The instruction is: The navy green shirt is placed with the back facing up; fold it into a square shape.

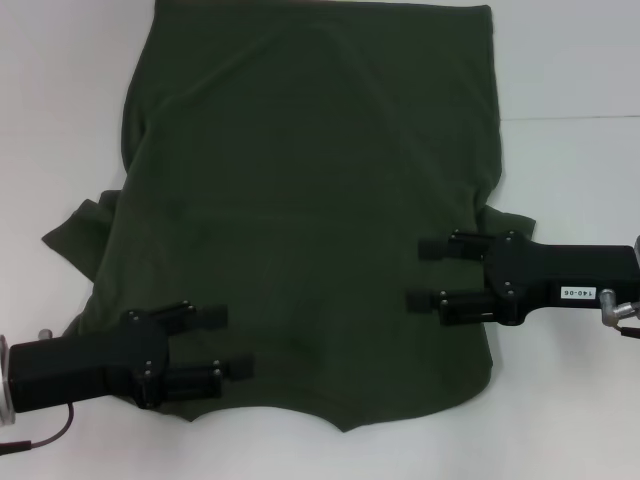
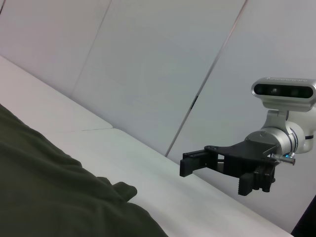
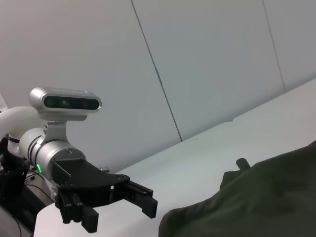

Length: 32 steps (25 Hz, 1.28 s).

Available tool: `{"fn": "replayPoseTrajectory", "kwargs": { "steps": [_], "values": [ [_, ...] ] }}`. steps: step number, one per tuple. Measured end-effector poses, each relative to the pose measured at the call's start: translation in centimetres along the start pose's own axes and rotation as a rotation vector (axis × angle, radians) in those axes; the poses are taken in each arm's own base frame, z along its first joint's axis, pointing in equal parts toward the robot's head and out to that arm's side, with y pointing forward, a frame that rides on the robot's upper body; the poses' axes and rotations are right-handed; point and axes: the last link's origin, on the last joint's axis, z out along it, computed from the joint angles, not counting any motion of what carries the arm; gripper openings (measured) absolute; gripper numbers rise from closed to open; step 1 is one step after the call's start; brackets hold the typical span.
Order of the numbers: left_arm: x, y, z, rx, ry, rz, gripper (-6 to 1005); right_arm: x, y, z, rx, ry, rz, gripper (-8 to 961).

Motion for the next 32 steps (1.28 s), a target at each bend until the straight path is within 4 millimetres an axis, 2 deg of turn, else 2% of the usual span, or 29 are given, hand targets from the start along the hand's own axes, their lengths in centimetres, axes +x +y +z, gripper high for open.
{"fn": "replayPoseTrajectory", "kwargs": {
  "steps": [13, 22, 32],
  "values": [
    [0.0, 0.0, -0.1, 0.003, 0.0, -0.001, 902, -0.3, -0.1, 0.3, -0.003, -0.003, -0.006, 914],
    [0.7, -0.2, 0.1, 0.009, 0.041, 0.004, 901, -0.2, 0.1, 0.3, 0.005, -0.029, 0.005, 913],
    [1.2, -1.4, 0.0, 0.086, 0.07, -0.024, 901, -0.3, 0.1, 0.3, 0.007, -0.053, 0.042, 912]
  ]
}}
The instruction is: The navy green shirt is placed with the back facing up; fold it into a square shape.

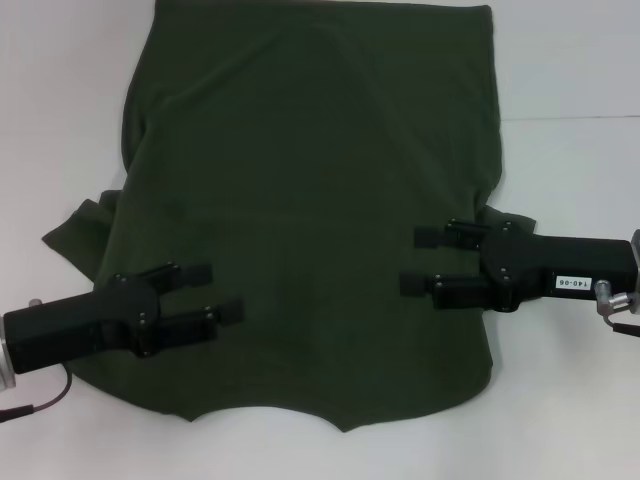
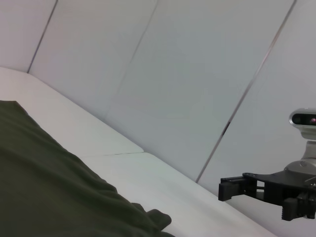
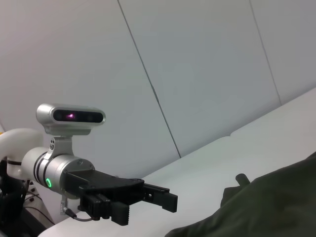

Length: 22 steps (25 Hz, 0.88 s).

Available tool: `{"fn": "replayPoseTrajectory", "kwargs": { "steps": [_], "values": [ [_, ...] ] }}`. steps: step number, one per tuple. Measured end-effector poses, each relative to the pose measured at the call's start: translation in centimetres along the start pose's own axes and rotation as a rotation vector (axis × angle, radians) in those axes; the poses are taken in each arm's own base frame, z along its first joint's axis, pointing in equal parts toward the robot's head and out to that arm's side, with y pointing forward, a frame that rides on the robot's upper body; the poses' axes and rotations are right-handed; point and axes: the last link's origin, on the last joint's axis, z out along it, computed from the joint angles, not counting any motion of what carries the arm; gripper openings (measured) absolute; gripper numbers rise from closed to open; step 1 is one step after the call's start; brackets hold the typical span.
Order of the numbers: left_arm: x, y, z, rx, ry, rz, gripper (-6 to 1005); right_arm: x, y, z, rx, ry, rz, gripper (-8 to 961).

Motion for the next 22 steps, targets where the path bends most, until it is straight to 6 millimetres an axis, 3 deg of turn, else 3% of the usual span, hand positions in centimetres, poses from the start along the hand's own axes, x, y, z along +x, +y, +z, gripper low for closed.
{"fn": "replayPoseTrajectory", "kwargs": {
  "steps": [14, 18, 22],
  "values": [
    [0.1, -0.3, -0.4, 0.021, 0.011, -0.002, 902, -0.2, 0.0, 0.3, -0.007, -0.001, 0.016, 910],
    [0.4, -1.4, -0.5, 0.093, 0.031, -0.021, 902, -0.3, 0.0, 0.4, -0.004, -0.007, 0.025, 910],
    [1.0, -3.7, -0.5, 0.24, 0.066, -0.072, 901, -0.3, -0.2, 0.5, 0.016, -0.03, 0.052, 909]
  ]
}}
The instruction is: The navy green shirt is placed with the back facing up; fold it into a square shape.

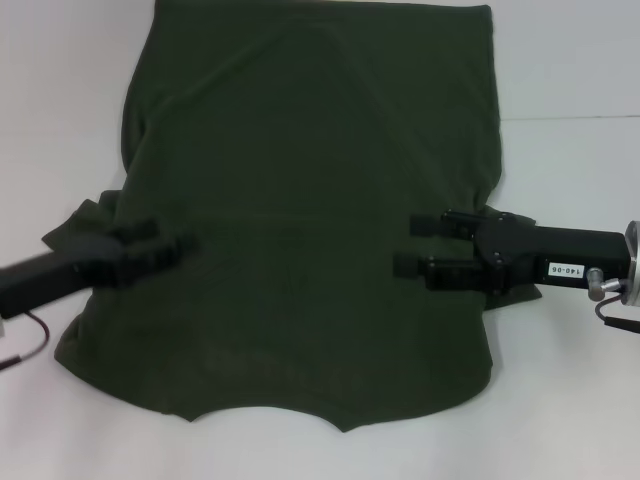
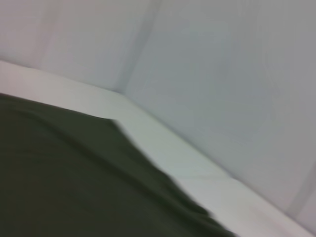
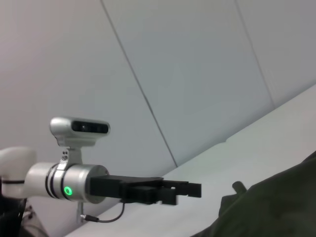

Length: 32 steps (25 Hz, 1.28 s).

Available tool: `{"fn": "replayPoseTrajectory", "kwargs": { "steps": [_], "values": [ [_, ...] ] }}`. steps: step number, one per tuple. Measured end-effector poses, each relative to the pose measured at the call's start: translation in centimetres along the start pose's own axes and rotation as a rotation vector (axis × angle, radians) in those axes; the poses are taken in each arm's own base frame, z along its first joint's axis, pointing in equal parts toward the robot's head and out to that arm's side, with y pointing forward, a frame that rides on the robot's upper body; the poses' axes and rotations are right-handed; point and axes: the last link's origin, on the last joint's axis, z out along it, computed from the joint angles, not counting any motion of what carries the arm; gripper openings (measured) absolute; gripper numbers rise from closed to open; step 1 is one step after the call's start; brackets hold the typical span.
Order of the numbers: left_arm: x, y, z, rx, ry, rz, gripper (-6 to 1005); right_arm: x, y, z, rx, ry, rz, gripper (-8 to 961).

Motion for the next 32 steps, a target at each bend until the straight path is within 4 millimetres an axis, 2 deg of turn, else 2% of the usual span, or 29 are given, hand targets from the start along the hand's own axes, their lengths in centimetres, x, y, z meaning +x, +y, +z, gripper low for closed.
{"fn": "replayPoseTrajectory", "kwargs": {
  "steps": [4, 5, 9, 13, 25, 32],
  "values": [
    [0.8, -2.2, 0.4, 0.133, 0.018, -0.05, 901, 0.1, 0.1, 0.2, 0.009, -0.025, 0.029, 909],
    [0.8, -2.2, 0.4, 0.133, 0.018, -0.05, 901, 0.2, 0.1, 0.3, 0.01, -0.028, 0.035, 909],
    [1.6, -5.0, 0.8, 0.324, 0.046, -0.098, 901, 0.4, 0.0, 0.5, 0.018, -0.035, 0.062, 908],
    [1.9, -6.2, 0.9, 0.414, 0.054, -0.1, 901, 0.6, -0.1, 0.8, 0.026, -0.041, 0.08, 909],
    [1.7, -8.1, 2.3, 0.576, 0.009, -0.042, 903, 0.7, -0.4, 1.0, 0.05, -0.064, 0.091, 905],
    [1.3, -8.1, 3.8, 0.599, -0.032, 0.005, 903, 0.4, -0.5, 1.0, 0.053, -0.077, 0.092, 903]
  ]
}}
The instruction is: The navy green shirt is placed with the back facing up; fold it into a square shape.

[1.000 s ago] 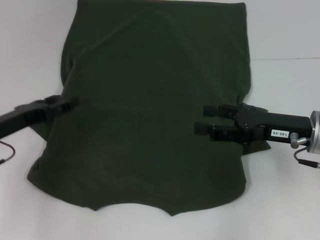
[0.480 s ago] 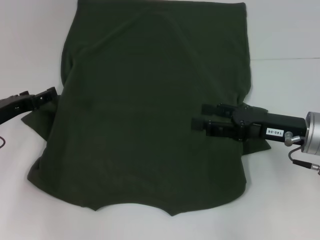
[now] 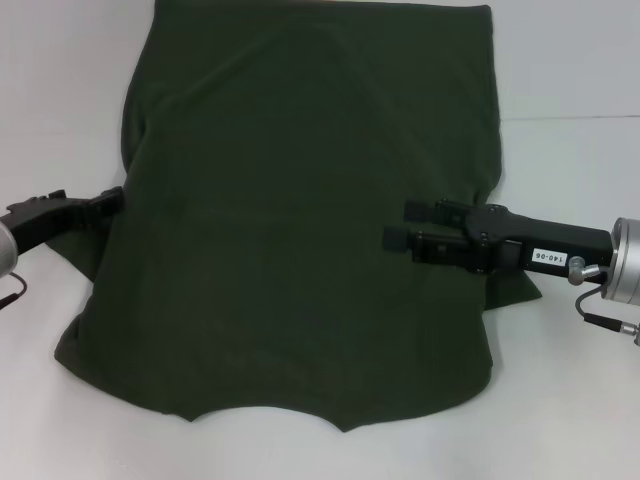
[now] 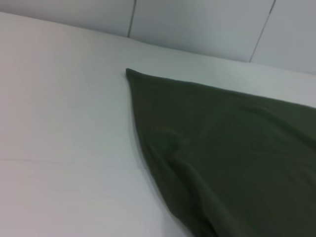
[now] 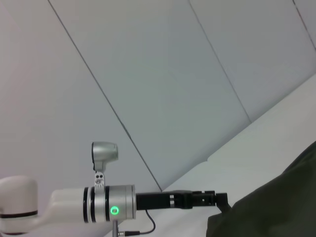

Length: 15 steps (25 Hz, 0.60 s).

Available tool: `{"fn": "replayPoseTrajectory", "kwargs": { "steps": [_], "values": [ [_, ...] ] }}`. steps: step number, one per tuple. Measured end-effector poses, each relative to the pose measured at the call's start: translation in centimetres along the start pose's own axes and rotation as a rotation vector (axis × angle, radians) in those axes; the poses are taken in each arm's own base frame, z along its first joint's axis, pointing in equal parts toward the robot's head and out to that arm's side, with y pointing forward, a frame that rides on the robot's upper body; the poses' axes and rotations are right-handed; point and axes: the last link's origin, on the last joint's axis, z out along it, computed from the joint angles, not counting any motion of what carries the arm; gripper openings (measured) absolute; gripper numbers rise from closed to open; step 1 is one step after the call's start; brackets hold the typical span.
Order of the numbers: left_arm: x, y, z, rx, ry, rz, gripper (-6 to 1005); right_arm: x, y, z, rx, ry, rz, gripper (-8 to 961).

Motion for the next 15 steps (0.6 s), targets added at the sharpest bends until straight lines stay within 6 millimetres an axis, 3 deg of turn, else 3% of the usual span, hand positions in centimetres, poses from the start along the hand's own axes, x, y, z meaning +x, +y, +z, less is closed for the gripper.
{"fn": "replayPoseTrajectory", "kwargs": {
  "steps": [15],
  "values": [
    [-0.02, -0.05, 0.37, 0.038, -0.008, 0.029, 902, 0.06, -0.11, 0.1, 0.009, -0.003, 0.008, 899]
  ]
}}
